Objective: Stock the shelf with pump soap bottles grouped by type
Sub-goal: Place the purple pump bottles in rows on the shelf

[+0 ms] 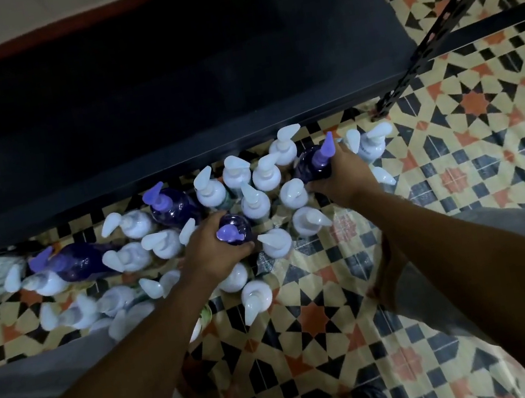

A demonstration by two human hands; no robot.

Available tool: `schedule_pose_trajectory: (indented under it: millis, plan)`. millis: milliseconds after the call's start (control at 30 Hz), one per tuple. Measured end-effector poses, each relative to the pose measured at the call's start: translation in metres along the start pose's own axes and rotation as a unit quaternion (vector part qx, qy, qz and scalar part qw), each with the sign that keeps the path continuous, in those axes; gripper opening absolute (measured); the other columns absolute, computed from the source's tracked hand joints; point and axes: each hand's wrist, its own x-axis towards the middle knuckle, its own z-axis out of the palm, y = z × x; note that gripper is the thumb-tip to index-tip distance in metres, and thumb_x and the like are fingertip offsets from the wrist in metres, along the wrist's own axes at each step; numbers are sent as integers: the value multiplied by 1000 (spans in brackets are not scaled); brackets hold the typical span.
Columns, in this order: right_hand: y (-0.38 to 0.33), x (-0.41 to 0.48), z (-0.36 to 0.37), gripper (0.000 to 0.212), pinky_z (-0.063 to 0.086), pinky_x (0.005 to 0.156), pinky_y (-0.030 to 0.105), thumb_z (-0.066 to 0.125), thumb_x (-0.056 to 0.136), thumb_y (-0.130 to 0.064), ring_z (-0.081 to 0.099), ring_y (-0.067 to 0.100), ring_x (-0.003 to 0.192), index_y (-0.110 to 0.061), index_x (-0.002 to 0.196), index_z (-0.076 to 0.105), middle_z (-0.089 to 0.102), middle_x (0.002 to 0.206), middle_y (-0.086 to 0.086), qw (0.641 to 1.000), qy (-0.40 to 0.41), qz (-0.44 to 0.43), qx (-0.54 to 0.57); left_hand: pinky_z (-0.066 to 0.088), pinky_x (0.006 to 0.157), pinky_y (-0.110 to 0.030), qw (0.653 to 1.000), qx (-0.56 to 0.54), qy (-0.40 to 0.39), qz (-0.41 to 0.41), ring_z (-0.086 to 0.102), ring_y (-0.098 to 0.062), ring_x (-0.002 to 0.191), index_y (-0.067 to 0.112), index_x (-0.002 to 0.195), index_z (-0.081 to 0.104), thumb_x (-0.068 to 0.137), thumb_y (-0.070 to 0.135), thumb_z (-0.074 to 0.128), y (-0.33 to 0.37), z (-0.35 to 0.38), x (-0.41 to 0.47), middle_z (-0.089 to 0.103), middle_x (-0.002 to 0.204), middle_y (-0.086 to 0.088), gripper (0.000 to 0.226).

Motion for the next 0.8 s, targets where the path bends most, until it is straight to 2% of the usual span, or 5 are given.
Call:
schedule_pose_trajectory:
  millis: [200, 433, 600, 700, 800]
  plan:
    - [-17, -30, -41, 48, 40, 72, 29, 80, 76, -31, 61, 22, 91, -16, 115, 58, 60, 105, 0, 999, 3, -27, -24, 51, 84, -34, 998, 26, 35, 33, 63, -19, 101, 27, 123, 58, 68, 41, 88, 30, -25, -27, 68, 110, 4, 64]
    - [-64, -78, -128, 52, 52, 76, 37, 83, 61, -41, 63, 22, 87, -25, 104, 59, 65, 98, -3, 998, 36, -53, -9, 46, 66, -32, 993, 71, 74, 59, 62, -15, 84, 35, 102, 42, 64, 51, 86, 92, -94, -67, 62, 90, 13, 60]
    - [-120, -113, -202, 44, 54, 76, 38, 84, 62, -38, 66, 24, 85, -18, 96, 64, 69, 96, 4, 991, 82, -92, 55, 49, 77, -26, 975, -57, 156, 146, 68, -7, 88, 45, 102, 53, 68, 38, 90, 143, -151, -111, 71, 96, 15, 51]
    - [-159, -137, -236, 33, 57, 81, 40, 85, 69, -25, 70, 25, 88, -17, 94, 64, 72, 93, 4, 978, 100, -132, 130, 52, 85, -29, 949, -155, 189, 197, 69, -12, 93, 32, 110, 59, 76, 31, 88, 171, -177, -134, 73, 102, 6, 45]
    - [-191, -161, -262, 31, 56, 76, 29, 84, 76, -17, 71, 13, 88, -24, 98, 64, 72, 96, -4, 960, 80, -162, 212, 57, 86, -37, 908, -321, 178, 202, 72, -18, 92, 27, 106, 64, 71, 33, 86, 189, -198, -155, 75, 102, 0, 41]
